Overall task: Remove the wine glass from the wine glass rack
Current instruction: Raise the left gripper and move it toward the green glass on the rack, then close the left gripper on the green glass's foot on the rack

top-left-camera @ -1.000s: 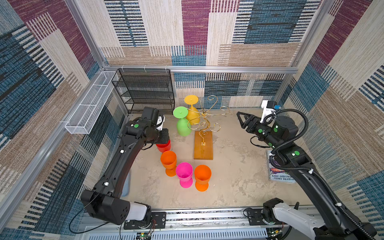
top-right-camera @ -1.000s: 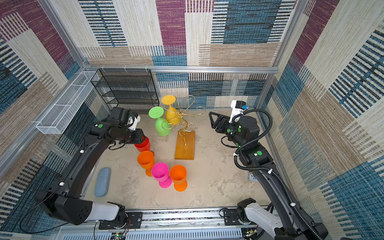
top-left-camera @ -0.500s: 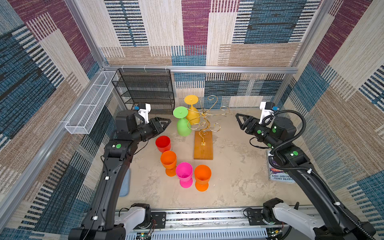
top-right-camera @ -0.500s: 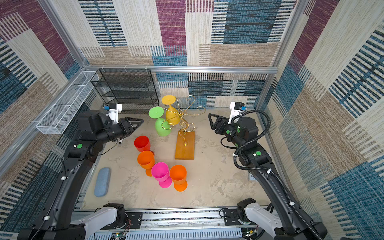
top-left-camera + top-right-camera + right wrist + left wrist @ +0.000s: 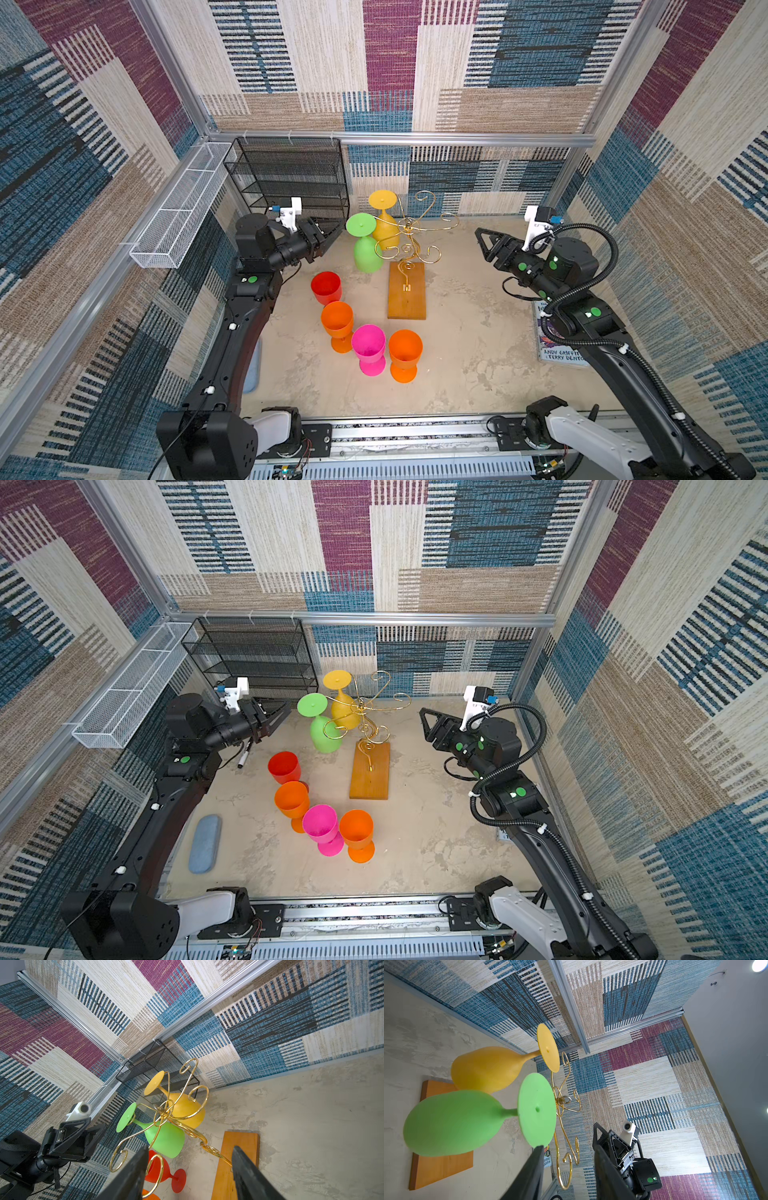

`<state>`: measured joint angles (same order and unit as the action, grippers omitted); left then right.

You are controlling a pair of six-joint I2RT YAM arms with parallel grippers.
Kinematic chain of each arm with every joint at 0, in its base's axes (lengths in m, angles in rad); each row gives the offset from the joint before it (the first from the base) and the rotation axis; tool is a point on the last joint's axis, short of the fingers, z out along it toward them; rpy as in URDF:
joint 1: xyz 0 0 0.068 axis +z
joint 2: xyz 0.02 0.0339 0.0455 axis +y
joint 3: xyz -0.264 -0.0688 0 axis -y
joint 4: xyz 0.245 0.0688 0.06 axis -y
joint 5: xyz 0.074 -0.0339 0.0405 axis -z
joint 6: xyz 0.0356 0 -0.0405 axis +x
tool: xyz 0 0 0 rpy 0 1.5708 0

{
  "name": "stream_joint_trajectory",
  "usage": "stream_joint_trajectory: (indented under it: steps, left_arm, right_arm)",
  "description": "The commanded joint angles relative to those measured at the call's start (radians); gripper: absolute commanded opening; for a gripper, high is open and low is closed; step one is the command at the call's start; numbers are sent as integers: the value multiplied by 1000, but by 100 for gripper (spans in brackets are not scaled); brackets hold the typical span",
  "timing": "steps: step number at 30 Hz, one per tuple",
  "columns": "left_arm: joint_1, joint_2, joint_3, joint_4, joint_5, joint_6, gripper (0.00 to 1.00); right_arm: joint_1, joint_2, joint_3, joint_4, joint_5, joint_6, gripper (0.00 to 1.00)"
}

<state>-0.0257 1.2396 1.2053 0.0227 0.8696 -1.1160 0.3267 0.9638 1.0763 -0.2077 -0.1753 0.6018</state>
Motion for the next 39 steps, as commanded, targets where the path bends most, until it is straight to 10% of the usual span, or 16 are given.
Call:
stream_joint_trajectory:
  steps: [1,39]
  left_arm:
    - [1,-9,30,-69,-13,98,43]
    - [-53,142,65,-57,-3,166,40]
  right_arm:
    - [0,3,-1,25,-5,1,65]
    - [-16,10,-7,42,-41,9,65]
